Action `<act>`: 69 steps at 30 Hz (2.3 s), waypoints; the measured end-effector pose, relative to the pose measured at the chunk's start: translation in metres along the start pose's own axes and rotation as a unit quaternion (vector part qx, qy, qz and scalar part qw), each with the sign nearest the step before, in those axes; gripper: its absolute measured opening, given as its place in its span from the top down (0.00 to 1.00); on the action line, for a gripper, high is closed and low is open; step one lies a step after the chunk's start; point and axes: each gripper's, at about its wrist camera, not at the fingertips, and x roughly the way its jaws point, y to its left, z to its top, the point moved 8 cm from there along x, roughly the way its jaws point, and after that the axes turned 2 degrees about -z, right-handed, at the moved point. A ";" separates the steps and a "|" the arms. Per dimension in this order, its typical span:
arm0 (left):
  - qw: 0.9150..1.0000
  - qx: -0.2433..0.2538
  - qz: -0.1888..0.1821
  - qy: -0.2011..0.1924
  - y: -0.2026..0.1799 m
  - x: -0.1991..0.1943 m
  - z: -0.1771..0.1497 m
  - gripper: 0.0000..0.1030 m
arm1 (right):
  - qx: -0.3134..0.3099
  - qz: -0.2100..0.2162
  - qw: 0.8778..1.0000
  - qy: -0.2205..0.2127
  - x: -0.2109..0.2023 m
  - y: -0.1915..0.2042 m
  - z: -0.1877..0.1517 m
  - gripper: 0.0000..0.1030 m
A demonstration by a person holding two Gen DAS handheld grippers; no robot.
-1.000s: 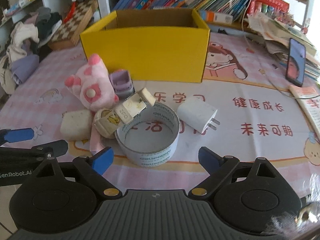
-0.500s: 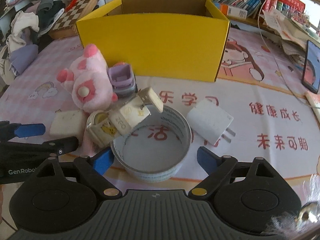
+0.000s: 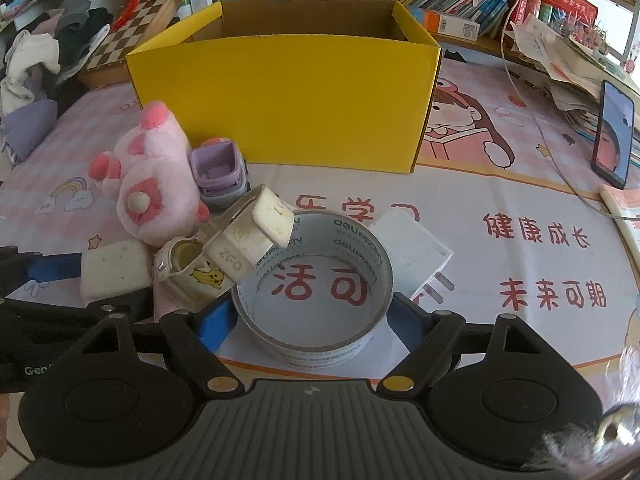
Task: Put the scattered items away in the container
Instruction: 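Grasp the white eraser block with the left tool while the right tool grasps the clear tape roll, then lift the eraser with the left tool while the right tool carries the tape roll to the yellow box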
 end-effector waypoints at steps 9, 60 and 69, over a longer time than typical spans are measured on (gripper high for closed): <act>1.000 0.012 -0.027 -0.007 -0.005 -0.011 -0.002 0.55 | 0.007 0.007 1.000 -0.011 -0.010 0.001 0.000 0.23; 0.982 0.016 -0.018 -0.185 -0.006 -0.088 0.119 0.65 | -0.010 0.014 0.981 -0.195 -0.092 -0.033 0.115 0.24; 0.980 0.038 -0.003 -0.196 -0.008 -0.065 0.173 0.65 | -0.084 0.054 0.972 -0.210 -0.067 -0.031 0.176 0.28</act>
